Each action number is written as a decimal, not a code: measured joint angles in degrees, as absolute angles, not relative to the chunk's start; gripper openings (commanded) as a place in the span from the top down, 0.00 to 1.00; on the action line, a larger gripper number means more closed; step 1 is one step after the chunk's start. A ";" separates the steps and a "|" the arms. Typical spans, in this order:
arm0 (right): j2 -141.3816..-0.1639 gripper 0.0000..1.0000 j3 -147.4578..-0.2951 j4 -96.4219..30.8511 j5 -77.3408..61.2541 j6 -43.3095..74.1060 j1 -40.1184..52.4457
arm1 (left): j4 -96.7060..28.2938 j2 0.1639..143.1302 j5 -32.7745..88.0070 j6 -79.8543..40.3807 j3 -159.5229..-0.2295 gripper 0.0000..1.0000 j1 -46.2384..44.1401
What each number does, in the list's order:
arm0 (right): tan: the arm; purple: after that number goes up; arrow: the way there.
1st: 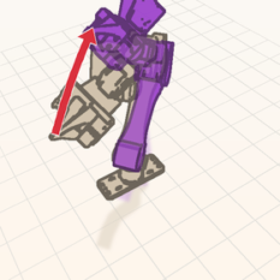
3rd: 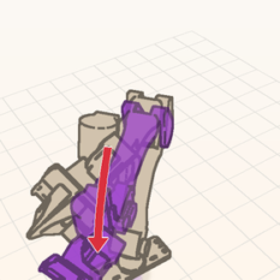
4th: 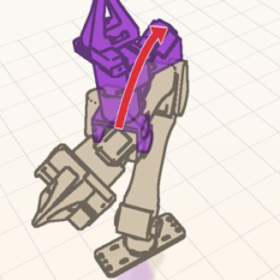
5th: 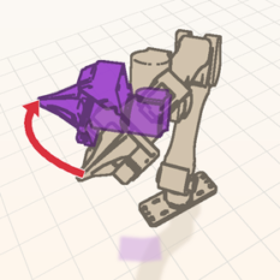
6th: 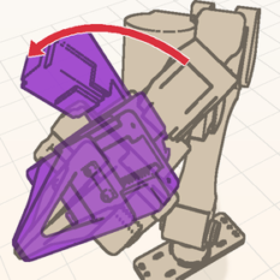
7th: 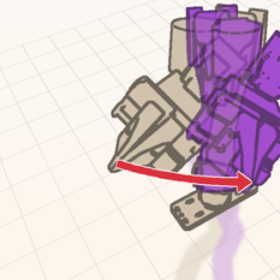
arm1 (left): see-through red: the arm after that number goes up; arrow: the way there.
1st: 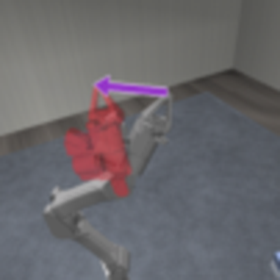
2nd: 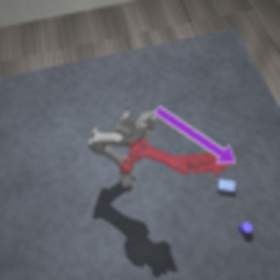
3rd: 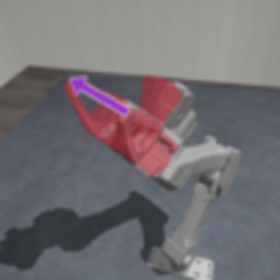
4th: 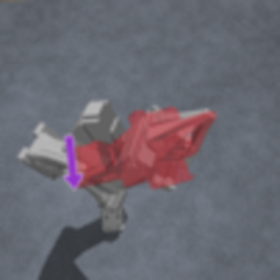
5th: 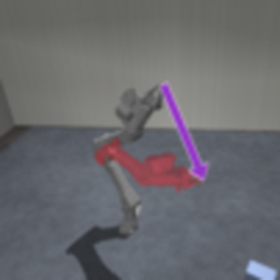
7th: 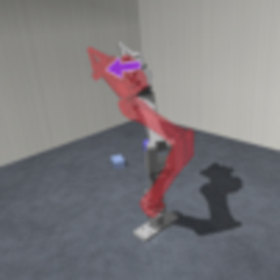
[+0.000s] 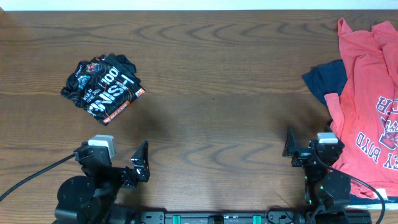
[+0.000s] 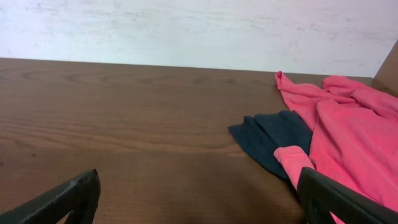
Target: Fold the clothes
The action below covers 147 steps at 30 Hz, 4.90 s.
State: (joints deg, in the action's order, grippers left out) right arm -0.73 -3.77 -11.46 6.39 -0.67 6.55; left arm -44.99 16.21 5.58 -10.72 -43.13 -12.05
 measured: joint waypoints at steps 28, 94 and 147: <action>-0.71 0.01 -3.75 -11.44 6.39 -0.69 6.55 | -20.25 4.08 -0.60 -10.66 -17.74 0.02 -12.05; -0.62 0.01 -0.54 -3.64 5.89 -1.15 6.55 | -2.13 0.64 -2.17 -10.66 -1.63 0.02 -12.05; -0.62 0.01 -0.54 -3.62 5.52 -1.37 4.19 | -2.13 0.64 -2.17 -10.66 -1.63 0.02 -12.05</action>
